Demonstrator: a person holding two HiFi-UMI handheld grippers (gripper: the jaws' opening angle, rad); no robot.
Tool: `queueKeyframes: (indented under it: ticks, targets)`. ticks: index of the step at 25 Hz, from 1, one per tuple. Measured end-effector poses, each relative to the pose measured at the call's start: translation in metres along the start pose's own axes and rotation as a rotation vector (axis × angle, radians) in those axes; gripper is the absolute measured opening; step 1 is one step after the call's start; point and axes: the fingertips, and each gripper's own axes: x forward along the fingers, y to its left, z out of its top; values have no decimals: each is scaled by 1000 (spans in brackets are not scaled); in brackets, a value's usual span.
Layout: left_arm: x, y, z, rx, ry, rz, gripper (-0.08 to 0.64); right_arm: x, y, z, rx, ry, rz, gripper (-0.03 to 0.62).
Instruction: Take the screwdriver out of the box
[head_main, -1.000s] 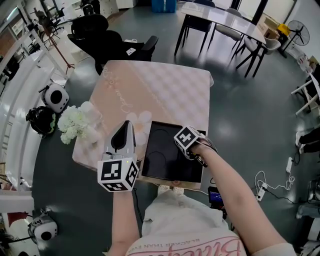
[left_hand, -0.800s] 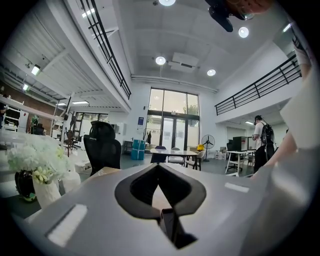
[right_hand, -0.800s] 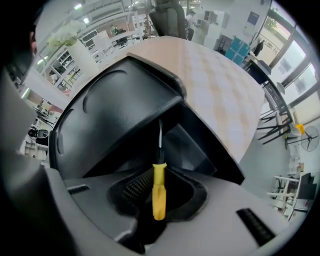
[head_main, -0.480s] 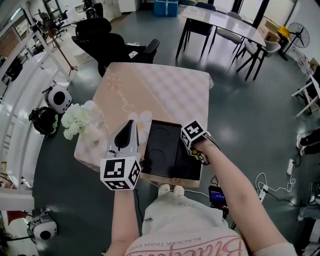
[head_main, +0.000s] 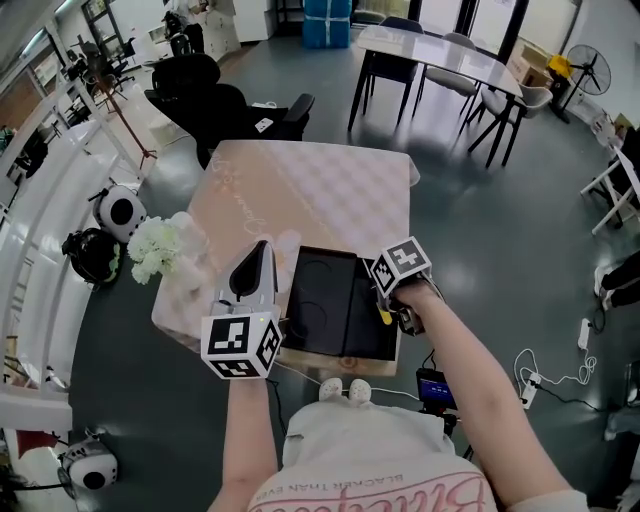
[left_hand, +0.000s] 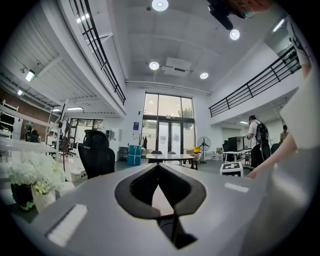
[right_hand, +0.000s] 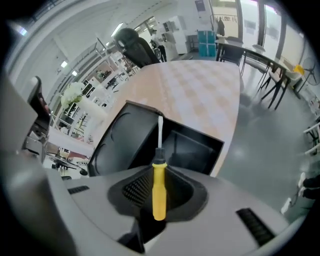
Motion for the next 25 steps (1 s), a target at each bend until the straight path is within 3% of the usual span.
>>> queueKeyframes:
  ticks: [8, 12, 18, 25]
  targets:
    - [5, -15, 17, 29, -38, -36, 8, -48, 14, 17, -26, -190, 54, 77]
    - [9, -20, 23, 43, -53, -57, 8, -83, 21, 34, -99, -358, 43, 77]
    - [13, -31, 34, 54, -80, -87, 8, -133, 38, 46, -272, -566, -48, 77]
    - [18, -42, 43, 63, -101, -109, 8, -178, 53, 49, -350, -730, -79, 77]
